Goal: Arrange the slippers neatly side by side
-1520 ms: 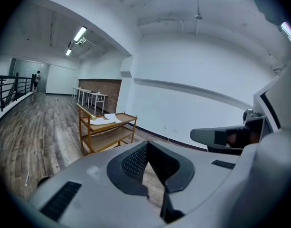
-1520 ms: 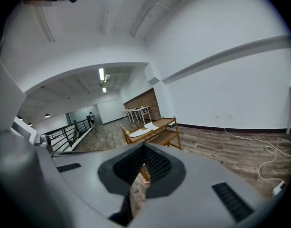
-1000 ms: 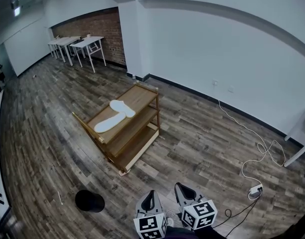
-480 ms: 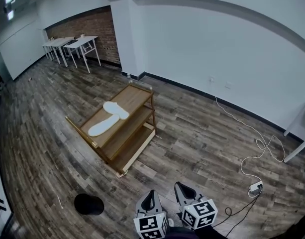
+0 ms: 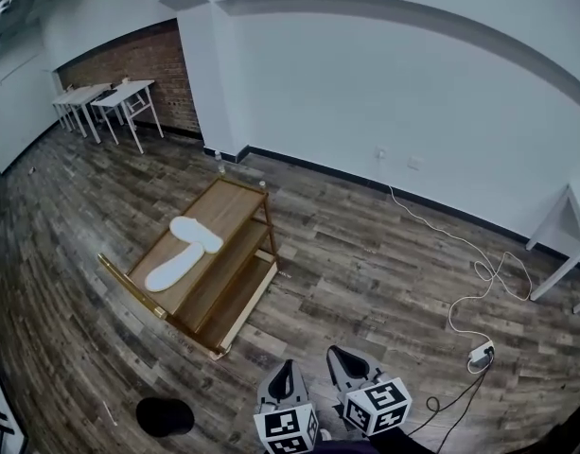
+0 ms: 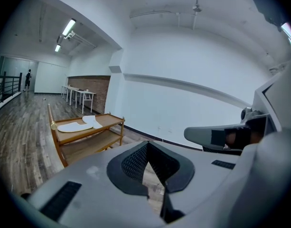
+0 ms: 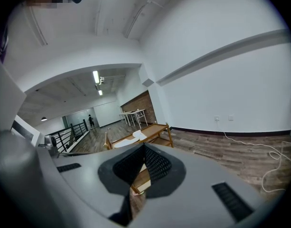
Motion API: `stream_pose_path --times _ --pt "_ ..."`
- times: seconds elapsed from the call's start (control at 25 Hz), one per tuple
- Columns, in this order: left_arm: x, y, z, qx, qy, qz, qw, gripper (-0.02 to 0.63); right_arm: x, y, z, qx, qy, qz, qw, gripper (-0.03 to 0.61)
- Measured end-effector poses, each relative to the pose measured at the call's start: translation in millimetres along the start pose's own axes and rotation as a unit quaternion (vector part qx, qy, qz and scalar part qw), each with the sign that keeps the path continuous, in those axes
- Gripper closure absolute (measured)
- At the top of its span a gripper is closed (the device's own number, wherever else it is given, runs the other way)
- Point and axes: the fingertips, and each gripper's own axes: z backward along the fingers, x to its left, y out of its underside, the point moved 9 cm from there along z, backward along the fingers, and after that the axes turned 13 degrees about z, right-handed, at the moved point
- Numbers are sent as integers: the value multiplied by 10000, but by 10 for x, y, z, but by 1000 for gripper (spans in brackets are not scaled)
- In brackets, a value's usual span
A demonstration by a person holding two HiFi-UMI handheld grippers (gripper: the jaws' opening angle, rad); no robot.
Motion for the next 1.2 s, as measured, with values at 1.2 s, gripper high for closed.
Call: stream_pose_path --times 1.2 --pt "134 -545 -1402 342 341 -108 9988 614 -859 -381 -1054 65 629 -204 9978 580"
